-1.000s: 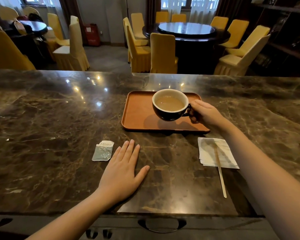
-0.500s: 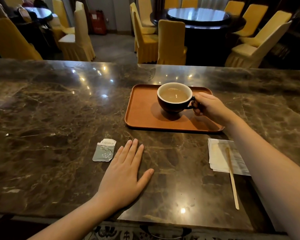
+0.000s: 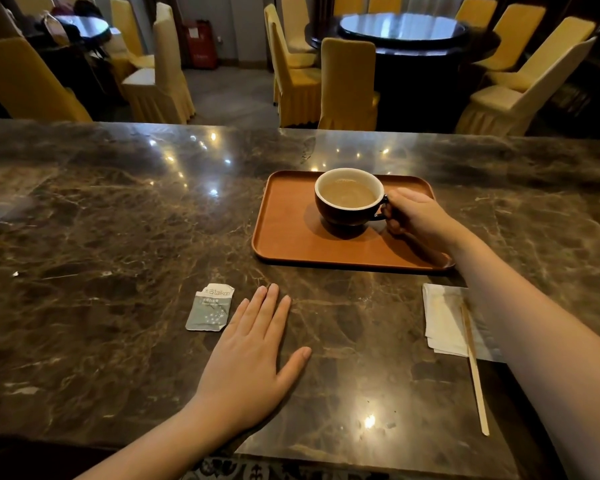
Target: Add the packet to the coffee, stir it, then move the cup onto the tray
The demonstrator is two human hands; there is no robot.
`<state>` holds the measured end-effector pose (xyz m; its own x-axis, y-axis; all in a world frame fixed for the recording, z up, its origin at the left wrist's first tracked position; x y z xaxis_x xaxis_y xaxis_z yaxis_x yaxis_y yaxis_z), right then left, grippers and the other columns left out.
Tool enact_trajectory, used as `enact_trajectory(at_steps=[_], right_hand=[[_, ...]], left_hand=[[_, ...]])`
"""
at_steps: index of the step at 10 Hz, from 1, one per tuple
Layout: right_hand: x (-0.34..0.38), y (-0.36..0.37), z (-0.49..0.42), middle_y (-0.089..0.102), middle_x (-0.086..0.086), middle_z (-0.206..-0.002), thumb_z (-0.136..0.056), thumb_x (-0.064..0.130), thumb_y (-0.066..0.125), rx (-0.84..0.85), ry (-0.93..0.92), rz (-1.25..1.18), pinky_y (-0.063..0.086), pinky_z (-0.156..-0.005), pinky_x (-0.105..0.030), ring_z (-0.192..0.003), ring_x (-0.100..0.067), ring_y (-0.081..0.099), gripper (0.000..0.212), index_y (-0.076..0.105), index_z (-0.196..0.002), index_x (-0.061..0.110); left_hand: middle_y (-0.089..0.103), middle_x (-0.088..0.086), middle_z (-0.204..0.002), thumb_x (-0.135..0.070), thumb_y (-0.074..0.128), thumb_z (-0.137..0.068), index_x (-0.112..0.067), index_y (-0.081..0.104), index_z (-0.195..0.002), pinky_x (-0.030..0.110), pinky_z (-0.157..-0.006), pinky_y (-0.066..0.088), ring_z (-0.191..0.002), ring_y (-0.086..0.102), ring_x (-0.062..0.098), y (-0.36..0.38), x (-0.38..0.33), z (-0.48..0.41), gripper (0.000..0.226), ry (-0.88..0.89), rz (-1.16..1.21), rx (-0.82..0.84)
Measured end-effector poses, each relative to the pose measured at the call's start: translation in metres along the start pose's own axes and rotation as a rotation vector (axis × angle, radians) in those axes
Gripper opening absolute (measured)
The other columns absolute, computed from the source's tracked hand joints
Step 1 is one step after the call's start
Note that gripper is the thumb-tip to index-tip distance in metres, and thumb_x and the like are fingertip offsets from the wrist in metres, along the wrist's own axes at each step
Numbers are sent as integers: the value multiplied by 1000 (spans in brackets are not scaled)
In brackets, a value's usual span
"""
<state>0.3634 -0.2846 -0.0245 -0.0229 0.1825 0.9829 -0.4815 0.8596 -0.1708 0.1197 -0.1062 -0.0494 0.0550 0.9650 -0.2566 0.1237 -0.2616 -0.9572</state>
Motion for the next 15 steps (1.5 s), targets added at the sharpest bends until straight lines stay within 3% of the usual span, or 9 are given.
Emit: enact_trajectory(at_steps=[2,3,4,6,10,13,14,15], right_hand=[[11,-2,4,58,-3,-75,-96,25,40,-86,-91,297,44,-43,-12,-48,-3,55,21,52,-94,9],[23,-7,9,59,9,-81,-94,19,46,-153,-214,556,44,-47,-6,-60,2,61,11,55,-100,19],[31,-11,14,60,10,-83,-91,15,52,-187,-312,682,47,-51,-9,-68,-3,62,23,59,-113,17],[33,-12,13,62,15,-77,-90,16,53,-211,-330,648,48,-59,-9,-66,-1,65,27,60,-116,13],[34,-15,9,65,2,-91,-90,14,53,-227,-325,643,47,-65,-12,-74,-7,65,29,59,-118,11],[31,-16,12,66,2,-92,-89,15,54,-240,-306,624,50,-63,-12,-71,-5,66,30,58,-119,14],[29,-19,11,63,4,-94,-90,21,54,-257,-252,603,48,-52,-7,-65,3,64,33,54,-123,16],[30,-28,23,61,2,-99,-92,31,49,-389,-193,599,48,-57,-13,-71,-3,61,38,50,-126,16]], left_hand=[[-14,-9,-151,-70,8,-82,-31,-11,-138,25,-110,-16,-134,-26,0,0,0,1,71,-6,7,2],[-12,-9,-151,-70,9,-82,-30,-9,-138,27,-110,-14,-135,-24,1,-1,-1,1,71,-8,9,-1],[-17,-10,-150,-70,6,-81,-31,-13,-137,22,-107,-20,-132,-29,-1,0,-2,1,71,-4,-1,13],[-17,-10,-150,-71,5,-80,-31,-13,-138,22,-107,-21,-132,-29,-2,-1,0,0,73,-9,-3,17],[-15,-11,-150,-72,5,-80,-34,-12,-137,25,-109,-18,-132,-27,-2,1,1,1,70,-13,19,15],[-17,-12,-149,-71,7,-81,-32,-13,-137,20,-105,-23,-131,-30,-3,1,0,1,71,-17,7,27],[-15,-11,-150,-71,9,-81,-31,-10,-138,22,-107,-18,-132,-28,-2,2,2,-1,72,-9,14,27],[-12,-12,-149,-71,12,-81,-29,-2,-141,23,-108,-16,-134,-23,-1,3,2,-1,74,-14,42,65]])
Point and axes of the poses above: each hand's wrist, its own z-axis away from the middle knuckle, its own y-axis out of the palm, x = y × z, the point moved 8 cm from there along -z, towards the middle knuckle
